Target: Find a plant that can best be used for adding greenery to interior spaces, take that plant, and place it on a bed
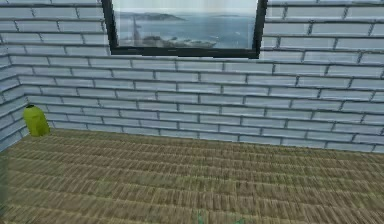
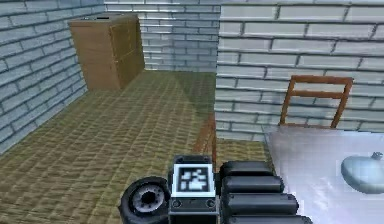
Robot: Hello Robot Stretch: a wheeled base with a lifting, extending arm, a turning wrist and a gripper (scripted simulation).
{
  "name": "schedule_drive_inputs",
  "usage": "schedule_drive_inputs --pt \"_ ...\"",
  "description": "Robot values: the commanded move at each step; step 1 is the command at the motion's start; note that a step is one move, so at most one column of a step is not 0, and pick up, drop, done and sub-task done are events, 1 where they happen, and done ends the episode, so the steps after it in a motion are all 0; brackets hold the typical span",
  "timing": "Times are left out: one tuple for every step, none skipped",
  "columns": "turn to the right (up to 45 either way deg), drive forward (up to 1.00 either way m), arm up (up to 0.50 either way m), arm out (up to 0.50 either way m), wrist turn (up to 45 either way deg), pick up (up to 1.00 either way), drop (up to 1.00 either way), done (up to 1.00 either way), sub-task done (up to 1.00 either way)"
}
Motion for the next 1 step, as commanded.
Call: schedule_drive_inputs --pt "0.0 0.15 0.0 0.0 0.0 0.0 0.0 0.0 0.0"
